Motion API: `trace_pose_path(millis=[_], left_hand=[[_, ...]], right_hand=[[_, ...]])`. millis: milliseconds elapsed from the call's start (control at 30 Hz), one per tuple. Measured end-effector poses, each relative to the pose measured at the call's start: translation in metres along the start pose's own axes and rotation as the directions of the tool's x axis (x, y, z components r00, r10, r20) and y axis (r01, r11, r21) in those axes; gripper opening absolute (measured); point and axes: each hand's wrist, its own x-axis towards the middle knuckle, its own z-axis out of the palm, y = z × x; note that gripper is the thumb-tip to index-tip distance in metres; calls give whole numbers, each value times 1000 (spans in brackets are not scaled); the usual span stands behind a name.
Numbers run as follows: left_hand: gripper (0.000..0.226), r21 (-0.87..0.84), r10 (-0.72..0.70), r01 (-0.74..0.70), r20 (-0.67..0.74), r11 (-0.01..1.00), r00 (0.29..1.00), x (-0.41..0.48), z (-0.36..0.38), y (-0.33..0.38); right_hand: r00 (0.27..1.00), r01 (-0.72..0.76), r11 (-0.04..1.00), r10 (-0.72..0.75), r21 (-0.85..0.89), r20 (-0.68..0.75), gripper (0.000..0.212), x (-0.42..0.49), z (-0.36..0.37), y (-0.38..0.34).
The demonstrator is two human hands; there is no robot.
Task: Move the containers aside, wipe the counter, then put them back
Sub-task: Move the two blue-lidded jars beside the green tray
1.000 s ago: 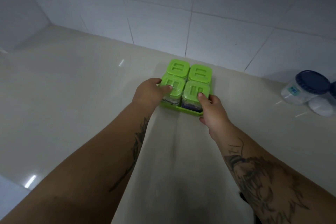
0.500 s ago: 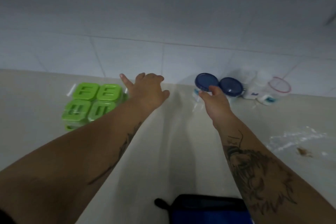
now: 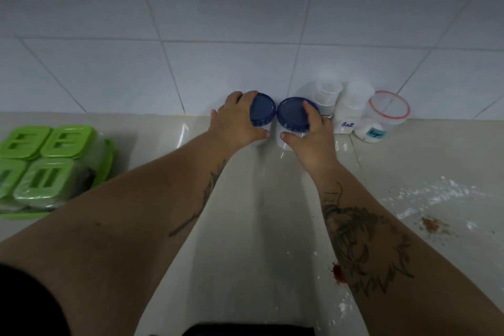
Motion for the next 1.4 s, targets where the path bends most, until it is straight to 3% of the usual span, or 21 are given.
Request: trace_pose_path(millis=[100, 333, 600, 767, 1000, 1167, 1300, 1400], left_hand=[[102, -166, 39, -38, -1, 985, 999, 7, 4, -7], [97, -212, 84, -74, 37, 974, 996, 8, -2, -24], [97, -297, 79, -103, -92, 949, 993, -37, -13, -51], [87, -394, 19, -74, -141, 916, 990, -58, -15, -55], [72, -553, -50, -113, -271, 826, 961, -146, -68, -75], [87, -532, -295, 105, -285, 840, 912, -261, -99, -128], [88, -458, -355, 175, -343, 871, 870, -327, -133, -159], [87, -392, -390, 228, -407, 891, 826, -351, -153, -185]], right_hand=[[996, 63, 997, -60, 49, -65, 83, -1, 5, 5], [993, 120, 989, -118, 85, -19, 84, -10, 0, 13], [978, 166, 980, -178, 105, 113, 87, -29, 3, 6], [979, 179, 973, -190, 142, 67, 73, -42, 17, -12], [960, 270, 958, -276, 95, 48, 81, -108, 44, -67], [942, 252, 943, -291, 217, 168, 79, -196, 95, -108], [932, 196, 941, -266, 277, 246, 81, -250, 142, -133], [915, 255, 933, -318, 253, 248, 83, -271, 176, -154]])
